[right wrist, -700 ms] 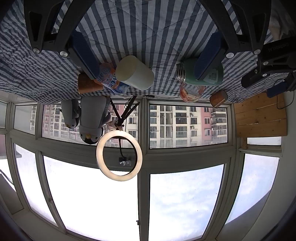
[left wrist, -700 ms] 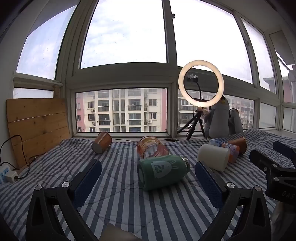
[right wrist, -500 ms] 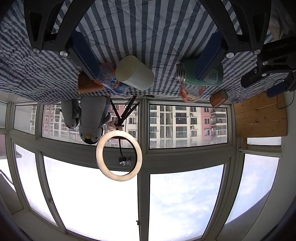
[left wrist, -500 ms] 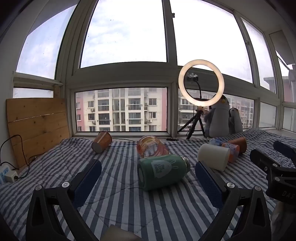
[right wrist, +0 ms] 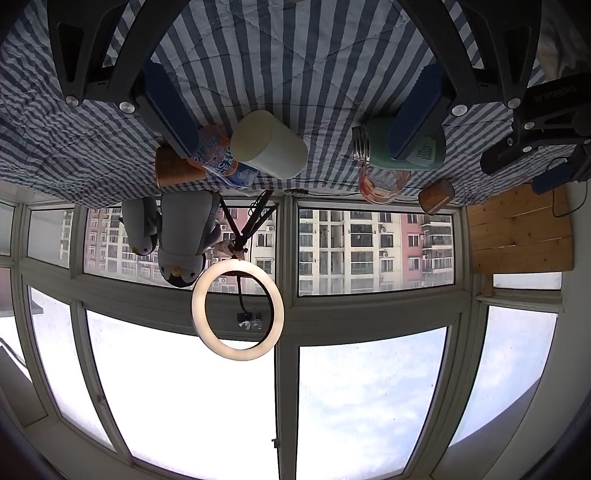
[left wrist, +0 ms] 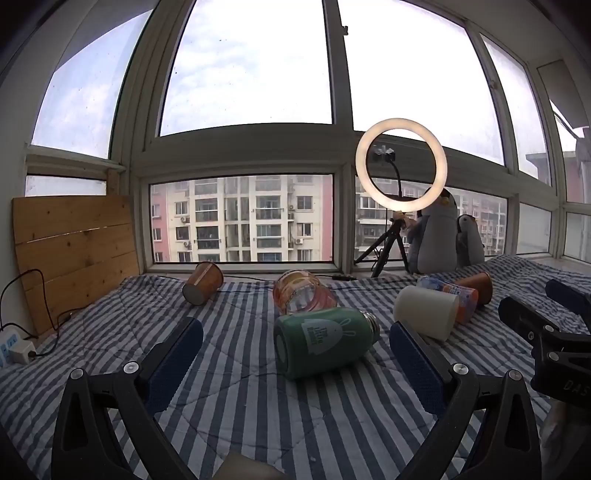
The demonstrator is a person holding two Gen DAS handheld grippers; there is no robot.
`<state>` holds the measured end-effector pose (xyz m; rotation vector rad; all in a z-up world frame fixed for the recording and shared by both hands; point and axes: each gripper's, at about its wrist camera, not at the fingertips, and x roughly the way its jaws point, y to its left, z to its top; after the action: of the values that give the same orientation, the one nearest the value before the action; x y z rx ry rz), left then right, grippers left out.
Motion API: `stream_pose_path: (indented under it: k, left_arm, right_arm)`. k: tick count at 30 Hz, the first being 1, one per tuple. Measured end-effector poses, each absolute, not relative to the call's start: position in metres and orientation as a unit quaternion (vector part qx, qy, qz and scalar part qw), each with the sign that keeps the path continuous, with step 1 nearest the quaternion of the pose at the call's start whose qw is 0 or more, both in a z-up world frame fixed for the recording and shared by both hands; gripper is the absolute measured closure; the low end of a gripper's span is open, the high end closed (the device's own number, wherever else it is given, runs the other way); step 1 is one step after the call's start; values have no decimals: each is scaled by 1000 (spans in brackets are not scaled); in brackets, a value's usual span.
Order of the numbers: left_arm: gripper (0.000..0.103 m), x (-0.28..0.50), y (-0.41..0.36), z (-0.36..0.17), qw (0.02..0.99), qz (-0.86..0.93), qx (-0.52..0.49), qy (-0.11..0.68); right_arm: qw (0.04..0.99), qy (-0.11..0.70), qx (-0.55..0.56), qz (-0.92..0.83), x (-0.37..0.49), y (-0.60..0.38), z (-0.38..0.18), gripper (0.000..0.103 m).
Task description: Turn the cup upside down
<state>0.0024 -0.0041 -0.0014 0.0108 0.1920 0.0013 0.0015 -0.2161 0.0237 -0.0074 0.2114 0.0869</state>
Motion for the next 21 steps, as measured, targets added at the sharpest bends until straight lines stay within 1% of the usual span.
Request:
stream_pose_path:
  k: [21]
  left_arm:
    - [1,-2,1,0,995,3,0,95]
  right_arm:
    - [993,106,-4,43,3,-217,22,2]
